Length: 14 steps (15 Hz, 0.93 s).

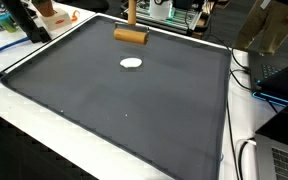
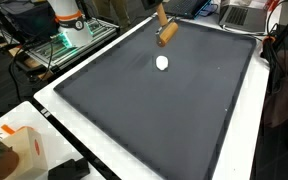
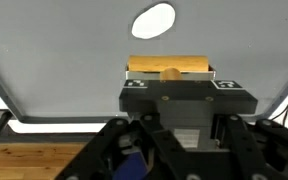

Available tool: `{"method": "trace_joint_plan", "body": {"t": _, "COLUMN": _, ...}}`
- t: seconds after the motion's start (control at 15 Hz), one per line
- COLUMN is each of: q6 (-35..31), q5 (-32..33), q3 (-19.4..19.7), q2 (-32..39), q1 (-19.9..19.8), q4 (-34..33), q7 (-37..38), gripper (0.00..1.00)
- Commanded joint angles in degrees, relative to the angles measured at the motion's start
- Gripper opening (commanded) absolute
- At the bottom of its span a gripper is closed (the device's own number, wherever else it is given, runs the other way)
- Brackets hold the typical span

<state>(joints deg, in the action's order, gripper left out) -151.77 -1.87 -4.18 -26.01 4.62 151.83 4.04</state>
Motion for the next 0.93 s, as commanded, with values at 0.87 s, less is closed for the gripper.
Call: {"method": "trace_joint_plan", "body": {"t": 0.87, "q6": 8.4, "q5": 4.5, "q3": -2.8, "q2": 3.8, "q1": -1.3, "q4": -6.6, "q7": 0.9, "gripper": 0.23}}
